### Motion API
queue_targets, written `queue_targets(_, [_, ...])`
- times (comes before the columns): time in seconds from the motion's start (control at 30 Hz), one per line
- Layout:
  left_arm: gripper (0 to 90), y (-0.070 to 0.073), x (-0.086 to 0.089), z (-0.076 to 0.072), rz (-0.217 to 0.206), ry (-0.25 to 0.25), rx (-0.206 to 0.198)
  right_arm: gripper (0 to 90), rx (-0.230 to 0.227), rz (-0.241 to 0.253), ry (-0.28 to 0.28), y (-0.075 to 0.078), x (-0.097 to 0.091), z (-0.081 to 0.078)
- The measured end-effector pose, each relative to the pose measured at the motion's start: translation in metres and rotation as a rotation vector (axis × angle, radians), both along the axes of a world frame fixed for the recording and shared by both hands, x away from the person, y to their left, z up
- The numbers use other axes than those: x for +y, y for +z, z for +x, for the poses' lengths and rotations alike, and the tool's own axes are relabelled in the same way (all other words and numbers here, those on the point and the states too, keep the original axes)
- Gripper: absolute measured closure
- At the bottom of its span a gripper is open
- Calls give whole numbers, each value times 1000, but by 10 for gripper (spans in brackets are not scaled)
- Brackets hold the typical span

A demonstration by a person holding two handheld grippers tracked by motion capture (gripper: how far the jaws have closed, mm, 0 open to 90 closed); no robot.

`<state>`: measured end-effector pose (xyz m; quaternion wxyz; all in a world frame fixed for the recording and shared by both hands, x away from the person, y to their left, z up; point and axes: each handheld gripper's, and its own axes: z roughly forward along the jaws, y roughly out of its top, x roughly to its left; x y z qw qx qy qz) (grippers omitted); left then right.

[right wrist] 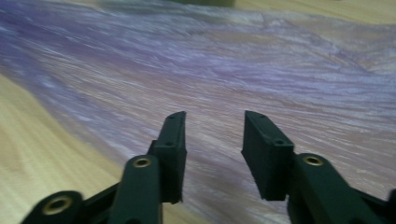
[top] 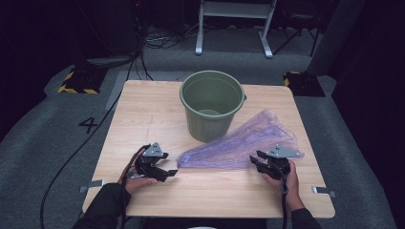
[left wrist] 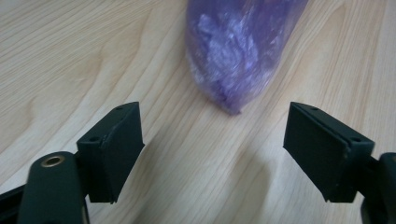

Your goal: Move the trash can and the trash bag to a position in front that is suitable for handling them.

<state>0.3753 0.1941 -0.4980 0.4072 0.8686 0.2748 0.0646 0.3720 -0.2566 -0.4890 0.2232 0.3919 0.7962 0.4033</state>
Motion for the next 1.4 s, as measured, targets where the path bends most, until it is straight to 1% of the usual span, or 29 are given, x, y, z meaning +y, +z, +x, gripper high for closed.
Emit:
queue_targets(0.03, [191,0,3,-1,15,2,-3,641,3,4,-6,-1,-1,2])
queue_targets(0.07, [191,0,6,-2,22,6,-6,663,9,13,-12,-2,-4,5])
queue_targets(0.13, [191,-1,12,-3,25,24,-2,698,10,12,-25,-4,-8,9])
queue_targets(0.17, [191,-1,15,-3,29,30,-1,705,17,20,-26,-5,-11,12])
queue_targets(0.23, [191,-2,20,-5,38,39,3,732,23,3,-45,-7,-15,16])
queue_targets(0.3, [191,-3,24,-7,54,45,3,747,35,8,-54,-10,-18,20])
queue_targets(0.33, [192,-3,26,-8,58,49,3,755,37,3,-63,-11,-19,21])
queue_targets(0.47, [192,-3,32,-12,54,58,0,769,43,3,-70,-12,-23,29])
queue_targets(0.5, [192,-3,32,-13,57,59,0,766,47,-6,-72,-12,-23,30])
queue_targets(0.57, [191,-3,33,-15,67,57,-7,763,41,-45,-79,-13,-22,33])
queue_targets(0.63, [190,-4,34,-16,71,63,-14,763,51,-50,-73,-13,-22,36])
queue_targets(0.73, [167,-5,34,-18,65,64,-24,765,51,-62,-87,-12,-23,41])
queue_targets(0.8, [154,-6,33,-20,83,61,-42,762,50,-76,-85,-12,-24,45])
queue_targets(0.87, [153,-6,30,-22,101,65,-54,753,37,-107,-102,-11,-27,49])
queue_targets(0.9, [150,-6,30,-22,102,70,-54,744,27,-122,-111,-11,-29,51])
queue_targets(0.93, [148,-6,29,-22,102,74,-54,738,18,-125,-117,-11,-31,54])
queue_targets(1.0, [146,-6,29,-22,98,79,-54,714,17,-117,-130,-12,-35,57])
queue_targets(1.1, [142,-6,27,-23,101,92,-51,681,-11,-158,-155,-12,-35,61])
queue_targets(1.13, [139,-6,27,-23,100,92,-52,671,-11,-159,-155,-12,-36,62])
queue_targets(1.23, [137,-7,26,-22,101,88,-53,651,-17,-160,-146,-9,-35,60])
queue_targets(1.27, [137,-7,26,-22,101,85,-54,639,-21,-148,-141,-7,-36,59])
queue_targets(1.33, [136,-7,26,-22,101,83,-54,565,-27,-108,-124,-2,-37,55])
queue_targets(1.37, [136,-7,26,-22,101,83,-54,521,-33,-93,-109,2,-37,52])
queue_targets(1.4, [136,-7,26,-22,101,83,-53,499,-40,-84,-97,6,-37,49])
